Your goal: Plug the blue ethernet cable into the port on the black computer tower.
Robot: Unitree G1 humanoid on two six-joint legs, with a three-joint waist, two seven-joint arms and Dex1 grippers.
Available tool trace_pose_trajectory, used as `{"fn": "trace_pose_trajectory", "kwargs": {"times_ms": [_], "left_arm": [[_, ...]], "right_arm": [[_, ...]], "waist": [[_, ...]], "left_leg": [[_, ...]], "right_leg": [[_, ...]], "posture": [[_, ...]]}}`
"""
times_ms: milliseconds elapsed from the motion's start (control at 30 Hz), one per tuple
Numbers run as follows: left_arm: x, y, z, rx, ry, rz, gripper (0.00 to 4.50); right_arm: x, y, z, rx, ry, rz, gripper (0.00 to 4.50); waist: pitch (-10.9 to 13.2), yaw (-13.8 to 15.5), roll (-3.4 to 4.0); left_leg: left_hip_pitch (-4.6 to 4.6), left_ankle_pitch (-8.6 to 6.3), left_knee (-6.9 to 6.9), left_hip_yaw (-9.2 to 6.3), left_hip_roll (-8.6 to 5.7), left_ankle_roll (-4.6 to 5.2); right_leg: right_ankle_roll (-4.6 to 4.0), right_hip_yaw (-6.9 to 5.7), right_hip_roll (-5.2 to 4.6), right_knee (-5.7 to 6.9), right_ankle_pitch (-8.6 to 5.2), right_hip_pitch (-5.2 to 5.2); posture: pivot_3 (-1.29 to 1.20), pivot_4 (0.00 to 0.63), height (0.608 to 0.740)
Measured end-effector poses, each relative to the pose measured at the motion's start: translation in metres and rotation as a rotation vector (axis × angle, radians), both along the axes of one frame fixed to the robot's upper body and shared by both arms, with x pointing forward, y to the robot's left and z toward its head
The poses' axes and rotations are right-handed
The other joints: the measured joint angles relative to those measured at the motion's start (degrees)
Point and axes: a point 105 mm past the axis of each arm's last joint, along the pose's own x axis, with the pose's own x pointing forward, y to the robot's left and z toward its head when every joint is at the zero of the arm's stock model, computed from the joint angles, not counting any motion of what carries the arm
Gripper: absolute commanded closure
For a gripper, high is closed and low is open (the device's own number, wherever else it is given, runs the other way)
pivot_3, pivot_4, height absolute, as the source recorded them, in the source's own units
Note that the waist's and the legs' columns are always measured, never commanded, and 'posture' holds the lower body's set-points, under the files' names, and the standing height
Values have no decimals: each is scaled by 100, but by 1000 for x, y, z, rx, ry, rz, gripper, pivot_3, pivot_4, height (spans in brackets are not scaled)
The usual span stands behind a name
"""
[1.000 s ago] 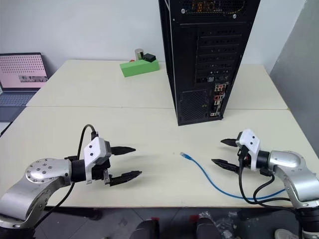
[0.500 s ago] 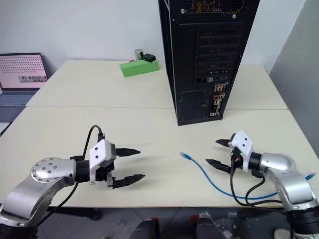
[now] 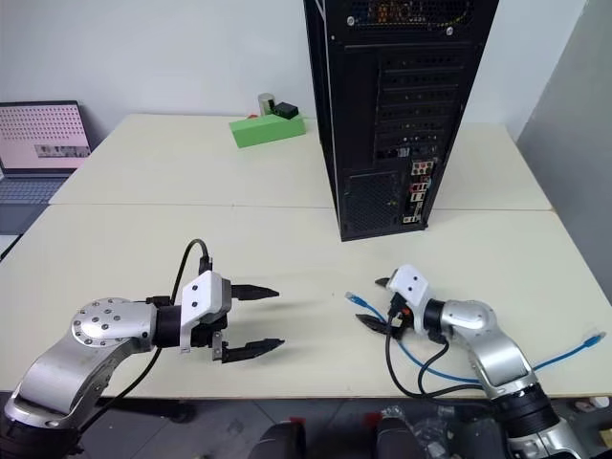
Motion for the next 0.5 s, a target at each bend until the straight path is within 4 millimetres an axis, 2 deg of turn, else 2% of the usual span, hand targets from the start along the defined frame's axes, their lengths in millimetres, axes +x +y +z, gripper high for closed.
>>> {"fn": "trace_pose_trajectory", "kwargs": {"times_ms": [67,500], "left_arm": [[-1,-1,-1,1,3,-13,0],[3,-4,-1,-5,5,-25,0]], "right_arm": [[2,2,-1,-10,-1,1,488],[-2,8,-3,-67,-45,60,3582]], "waist": [[0,0,0],[0,0,0]], "left_leg": [[1,0,0,0,0,0],[3,0,1,-2,0,0]], "right_leg": [[0,-1,0,1,0,0],[0,-3,1,2,0,2]], "posture": [[0,150,740],[0,150,740]]}}
